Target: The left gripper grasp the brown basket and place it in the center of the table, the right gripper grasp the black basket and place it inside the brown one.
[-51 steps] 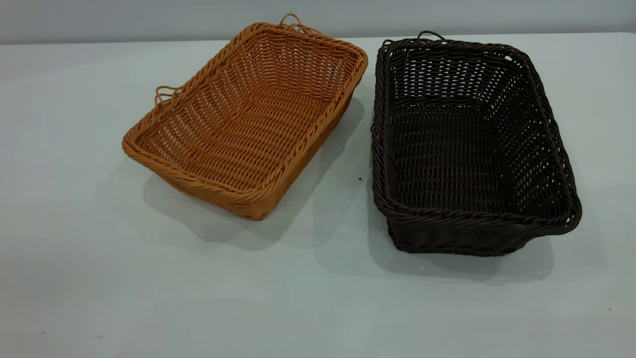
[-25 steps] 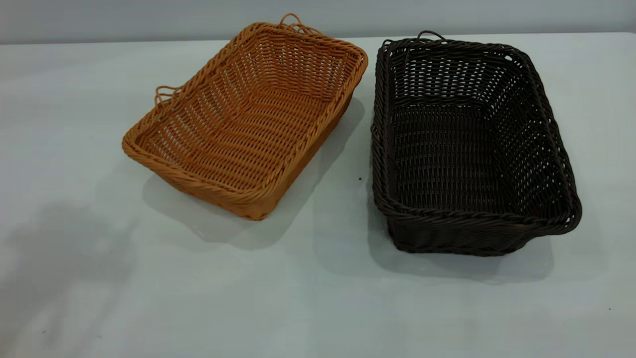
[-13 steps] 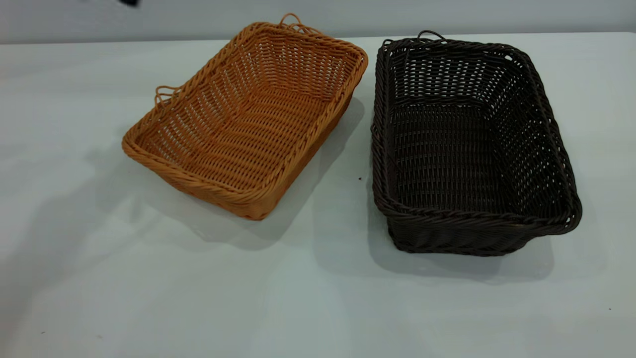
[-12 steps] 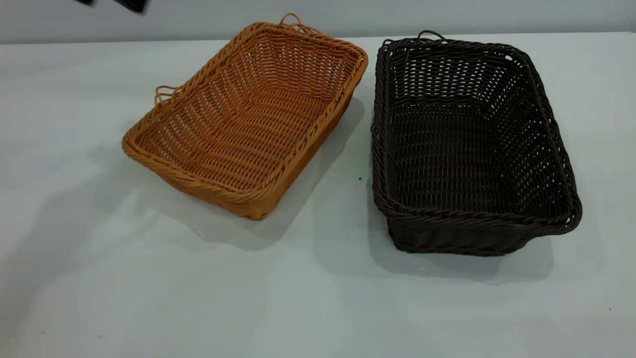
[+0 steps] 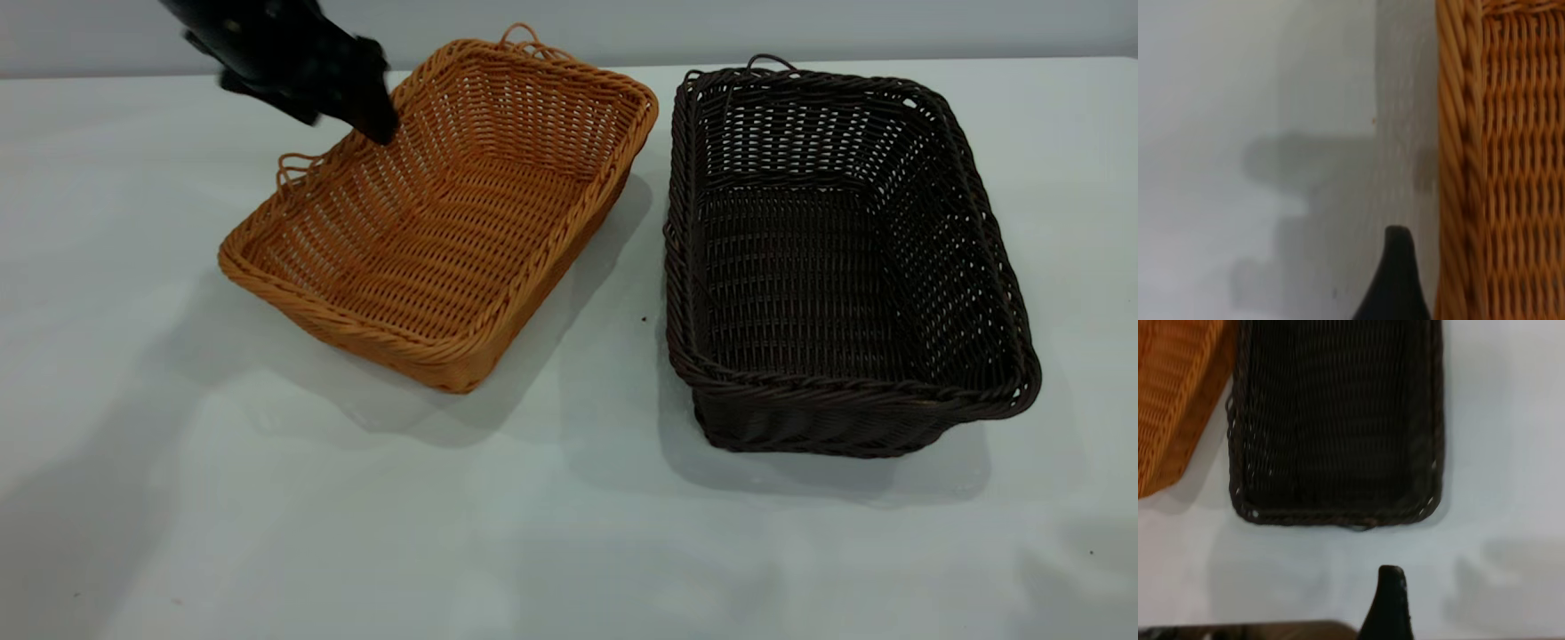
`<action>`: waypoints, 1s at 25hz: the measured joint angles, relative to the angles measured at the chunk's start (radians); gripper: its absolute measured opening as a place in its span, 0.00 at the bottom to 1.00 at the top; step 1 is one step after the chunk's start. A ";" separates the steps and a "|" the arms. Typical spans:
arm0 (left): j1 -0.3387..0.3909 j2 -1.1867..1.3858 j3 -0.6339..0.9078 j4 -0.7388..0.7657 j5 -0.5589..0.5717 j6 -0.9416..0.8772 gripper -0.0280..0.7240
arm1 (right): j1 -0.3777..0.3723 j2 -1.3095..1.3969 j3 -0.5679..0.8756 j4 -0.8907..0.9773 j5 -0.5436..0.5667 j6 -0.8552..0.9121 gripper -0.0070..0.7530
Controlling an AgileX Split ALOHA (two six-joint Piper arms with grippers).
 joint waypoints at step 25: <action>-0.003 -0.028 -0.126 0.008 -0.015 0.010 0.31 | 0.057 0.891 -0.017 1.008 -0.091 -0.307 0.76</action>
